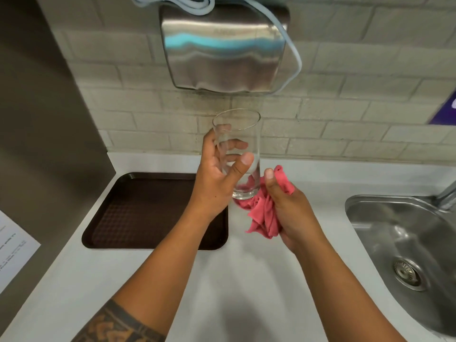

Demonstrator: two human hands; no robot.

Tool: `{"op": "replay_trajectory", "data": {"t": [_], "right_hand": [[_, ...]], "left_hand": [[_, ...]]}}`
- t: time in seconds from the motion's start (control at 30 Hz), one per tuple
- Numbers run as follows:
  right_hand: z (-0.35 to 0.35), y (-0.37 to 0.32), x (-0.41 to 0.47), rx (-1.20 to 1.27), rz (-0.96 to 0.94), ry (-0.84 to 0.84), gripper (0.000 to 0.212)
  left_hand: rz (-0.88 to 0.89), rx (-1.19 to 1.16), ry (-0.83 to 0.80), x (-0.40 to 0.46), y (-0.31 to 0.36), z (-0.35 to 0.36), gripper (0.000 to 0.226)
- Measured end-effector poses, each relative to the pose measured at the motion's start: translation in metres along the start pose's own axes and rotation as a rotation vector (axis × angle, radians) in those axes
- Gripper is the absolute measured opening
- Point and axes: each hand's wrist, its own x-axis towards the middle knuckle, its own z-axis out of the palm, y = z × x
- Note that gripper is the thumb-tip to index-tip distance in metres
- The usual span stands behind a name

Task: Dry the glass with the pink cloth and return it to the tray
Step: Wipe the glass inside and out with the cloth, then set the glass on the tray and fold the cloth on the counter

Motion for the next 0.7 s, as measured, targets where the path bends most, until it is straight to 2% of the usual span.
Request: {"op": "replay_trajectory", "data": {"t": [0.07, 0.1, 0.17, 0.3, 0.47, 0.7], "right_hand": [[-0.009, -0.005, 0.005, 0.041, -0.002, 0.000, 0.012], [-0.014, -0.005, 0.009, 0.041, 0.005, 0.035, 0.008], [-0.022, -0.003, 0.018, 0.008, 0.020, 0.118, 0.018], [-0.030, 0.007, 0.031, -0.018, -0.011, 0.176, 0.014], [-0.033, 0.020, 0.034, -0.059, -0.028, 0.043, 0.025], [-0.035, 0.034, 0.042, -0.081, 0.054, 0.098, 0.022]], "left_hand": [[-0.004, 0.012, 0.000, 0.003, -0.004, -0.010, 0.069], [-0.026, 0.029, -0.006, 0.002, -0.006, -0.015, 0.070], [-0.064, 0.086, -0.026, -0.003, -0.012, -0.022, 0.074], [-0.103, 0.225, -0.064, -0.017, -0.035, -0.028, 0.081], [-0.274, 0.327, -0.062, -0.034, -0.077, -0.045, 0.082], [-0.411, 0.378, -0.010, -0.043, -0.123, -0.065, 0.082]]}}
